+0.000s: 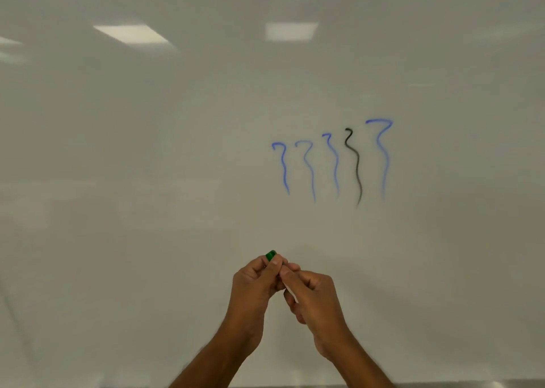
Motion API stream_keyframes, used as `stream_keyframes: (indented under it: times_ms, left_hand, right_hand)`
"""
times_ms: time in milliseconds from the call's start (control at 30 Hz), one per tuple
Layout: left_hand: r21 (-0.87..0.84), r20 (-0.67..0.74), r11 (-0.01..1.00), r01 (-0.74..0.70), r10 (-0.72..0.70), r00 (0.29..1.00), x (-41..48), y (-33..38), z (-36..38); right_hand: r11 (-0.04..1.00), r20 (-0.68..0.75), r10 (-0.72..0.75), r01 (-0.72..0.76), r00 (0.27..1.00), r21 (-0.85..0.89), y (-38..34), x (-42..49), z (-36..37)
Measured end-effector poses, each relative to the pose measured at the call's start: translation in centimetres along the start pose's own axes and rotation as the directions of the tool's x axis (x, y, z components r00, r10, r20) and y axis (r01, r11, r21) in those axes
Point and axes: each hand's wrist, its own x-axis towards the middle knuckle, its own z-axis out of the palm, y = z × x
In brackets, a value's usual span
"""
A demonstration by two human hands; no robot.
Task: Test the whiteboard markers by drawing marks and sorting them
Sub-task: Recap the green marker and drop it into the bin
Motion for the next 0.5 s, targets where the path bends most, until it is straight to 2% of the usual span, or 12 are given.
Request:
stream_keyframes:
  times_ms: [100, 167, 233, 333, 500]
  left_hand:
    - [-0.012, -0.07, 0.999, -0.046, 0.045, 0.997, 0.2, 1.4, 1.4]
    - [-0.014, -0.166, 0.991, -0.13, 0.126, 0.978, 1.2, 3.1, 1.4]
    - [-0.014, -0.251, 0.978, -0.209, 0.199, 0.947, 2.4, 5.0, 0.7]
    - [0.202, -0.272, 0.931, -0.305, 0.353, 0.895, 3.6, 6.5, -0.3]
    - [0.529, -0.136, 0.707, -0.47, 0.617, 0.775, 5.3, 6.6, -0.8]
  right_hand:
    - [0.99, -0.086, -0.109, 0.101, 0.99, -0.098, -1.0, -0.1, 0.0]
    - [0.97, -0.123, -0.165, 0.138, 0.979, -0.202, -1.1, -0.6, -0.3]
    - [0.961, -0.136, -0.177, 0.141, 0.975, -0.236, -0.7, -1.4, -0.6]
    - [0.977, -0.123, -0.16, 0.14, 0.979, -0.159, -1.1, -1.8, -1.6]
    - [0.952, -0.223, -0.245, 0.278, 0.943, 0.13, -5.5, 0.0, -4.3]
